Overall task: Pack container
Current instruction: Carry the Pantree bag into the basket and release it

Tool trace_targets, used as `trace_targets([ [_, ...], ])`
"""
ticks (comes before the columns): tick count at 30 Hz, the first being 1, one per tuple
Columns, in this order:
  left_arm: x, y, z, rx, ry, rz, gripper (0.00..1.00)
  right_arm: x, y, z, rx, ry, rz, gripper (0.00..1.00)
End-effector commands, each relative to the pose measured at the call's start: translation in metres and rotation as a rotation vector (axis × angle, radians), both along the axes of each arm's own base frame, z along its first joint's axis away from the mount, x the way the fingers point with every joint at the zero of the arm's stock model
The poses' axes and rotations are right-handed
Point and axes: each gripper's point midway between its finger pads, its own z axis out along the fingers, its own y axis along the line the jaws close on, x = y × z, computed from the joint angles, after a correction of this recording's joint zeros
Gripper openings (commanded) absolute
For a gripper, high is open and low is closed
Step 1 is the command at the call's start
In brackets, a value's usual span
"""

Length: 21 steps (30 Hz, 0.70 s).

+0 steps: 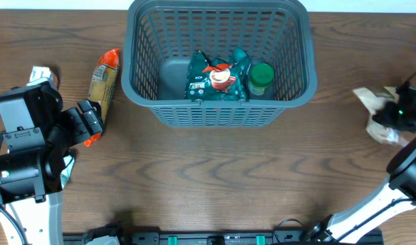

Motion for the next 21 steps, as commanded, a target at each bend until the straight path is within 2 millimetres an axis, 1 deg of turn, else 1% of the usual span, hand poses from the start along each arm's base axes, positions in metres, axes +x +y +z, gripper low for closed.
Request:
trace_targets([
  [1, 0.001, 0.002, 0.005, 0.007, -0.011, 0.007, 0.99, 0.024, 0.038, 0.018, 0.031, -0.04, 0.027, 0.01],
  [2, 0.001, 0.002, 0.005, 0.007, -0.011, 0.007, 0.99, 0.03, 0.045, 0.027, 0.027, -0.056, 0.043, 0.01],
  [3, 0.001, 0.002, 0.005, 0.007, -0.011, 0.007, 0.99, 0.039, 0.058, 0.044, 0.023, -0.086, 0.078, 0.01],
  [4, 0.001, 0.002, 0.005, 0.007, -0.011, 0.007, 0.99, 0.045, 0.066, 0.055, 0.016, -0.106, 0.098, 0.01],
  [5, 0.001, 0.002, 0.005, 0.007, -0.011, 0.007, 0.99, 0.052, 0.075, 0.073, 0.0, -0.136, 0.123, 0.01],
  [7, 0.001, 0.002, 0.005, 0.007, -0.011, 0.007, 0.99, 0.064, 0.092, 0.111, -0.037, -0.203, 0.165, 0.01],
  [9, 0.001, 0.002, 0.005, 0.007, -0.011, 0.007, 0.99, 0.075, 0.107, 0.153, -0.084, -0.278, 0.191, 0.01],
  [11, 0.001, 0.002, 0.005, 0.007, -0.01, 0.007, 0.99, 0.082, 0.119, 0.204, -0.147, -0.365, 0.201, 0.01],
  [14, 0.0, 0.002, 0.004, 0.007, -0.007, 0.006, 0.99, 0.085, 0.131, 0.272, -0.234, -0.484, 0.185, 0.01],
  [16, -0.001, 0.002, 0.003, 0.005, 0.0, 0.006, 0.99, 0.083, 0.138, 0.321, -0.299, -0.576, 0.166, 0.01],
  [17, -0.002, 0.002, 0.002, 0.004, 0.005, 0.006, 0.99, 0.081, 0.144, 0.339, -0.321, -0.614, 0.17, 0.01],
  [19, -0.004, 0.002, 0.001, 0.003, 0.013, 0.006, 0.99, 0.08, 0.164, 0.37, -0.341, -0.684, 0.221, 0.01],
  [20, -0.004, 0.001, 0.0, 0.002, 0.016, 0.006, 0.99, 0.08, 0.177, 0.378, -0.348, -0.704, 0.272, 0.01],
  [21, -0.005, 0.001, 0.0, 0.002, 0.019, 0.006, 0.98, 0.08, 0.2, 0.384, -0.349, -0.72, 0.372, 0.01],
])
